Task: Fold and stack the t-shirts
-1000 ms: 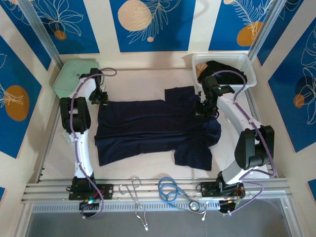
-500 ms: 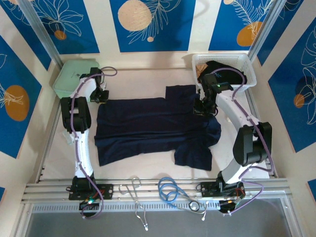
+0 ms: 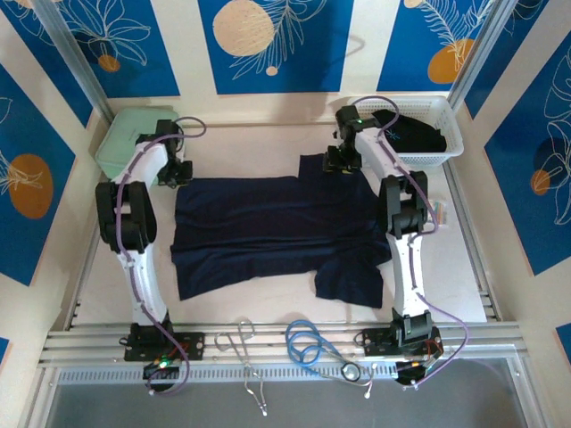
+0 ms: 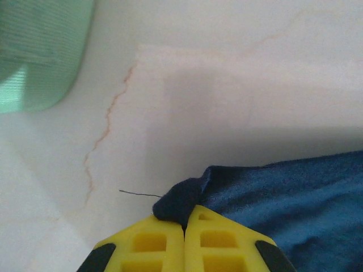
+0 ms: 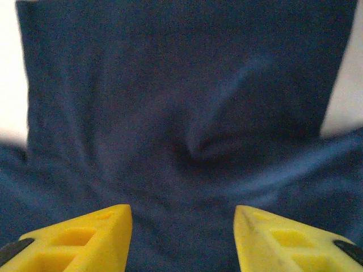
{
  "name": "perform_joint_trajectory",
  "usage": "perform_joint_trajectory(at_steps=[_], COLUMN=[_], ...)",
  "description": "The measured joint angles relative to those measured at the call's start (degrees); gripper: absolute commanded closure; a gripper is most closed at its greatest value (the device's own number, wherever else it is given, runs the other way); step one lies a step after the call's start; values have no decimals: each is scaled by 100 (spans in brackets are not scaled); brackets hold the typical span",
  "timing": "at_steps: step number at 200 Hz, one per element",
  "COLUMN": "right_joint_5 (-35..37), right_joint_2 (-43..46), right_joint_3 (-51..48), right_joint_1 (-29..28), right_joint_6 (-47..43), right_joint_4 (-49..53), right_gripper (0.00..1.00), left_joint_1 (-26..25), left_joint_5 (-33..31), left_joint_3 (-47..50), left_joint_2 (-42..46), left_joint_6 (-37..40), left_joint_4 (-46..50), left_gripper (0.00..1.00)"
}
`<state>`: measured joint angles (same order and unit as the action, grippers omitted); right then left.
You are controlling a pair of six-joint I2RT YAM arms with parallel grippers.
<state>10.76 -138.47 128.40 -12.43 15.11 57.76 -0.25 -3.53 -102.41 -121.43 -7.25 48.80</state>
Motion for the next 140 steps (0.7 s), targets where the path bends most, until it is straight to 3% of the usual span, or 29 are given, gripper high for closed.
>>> perform_joint_trajectory(at_steps=[18, 49, 67, 140], right_joint_5=[199, 328, 249, 74], right_joint_2=[-649, -1283, -1294, -992], right_joint_3=[957, 1792, 1818, 909], right_joint_1=[-20, -24, -81, -673], right_joint_6=[-37, -136, -76, -52], right_joint_4=[315, 675, 791, 702], right_gripper=[50, 78, 87, 91], left_joint_1=[-59, -219, -299, -332], left_joint_5=[-9, -57, -105, -393], left_joint_3=[105, 304, 463, 1399], left_joint_2=[304, 647, 807, 1764], left_joint_6=[-87, -179, -240, -691], left_joint_4=[-17, -37, -39, -31], left_gripper=[100, 100, 100, 100])
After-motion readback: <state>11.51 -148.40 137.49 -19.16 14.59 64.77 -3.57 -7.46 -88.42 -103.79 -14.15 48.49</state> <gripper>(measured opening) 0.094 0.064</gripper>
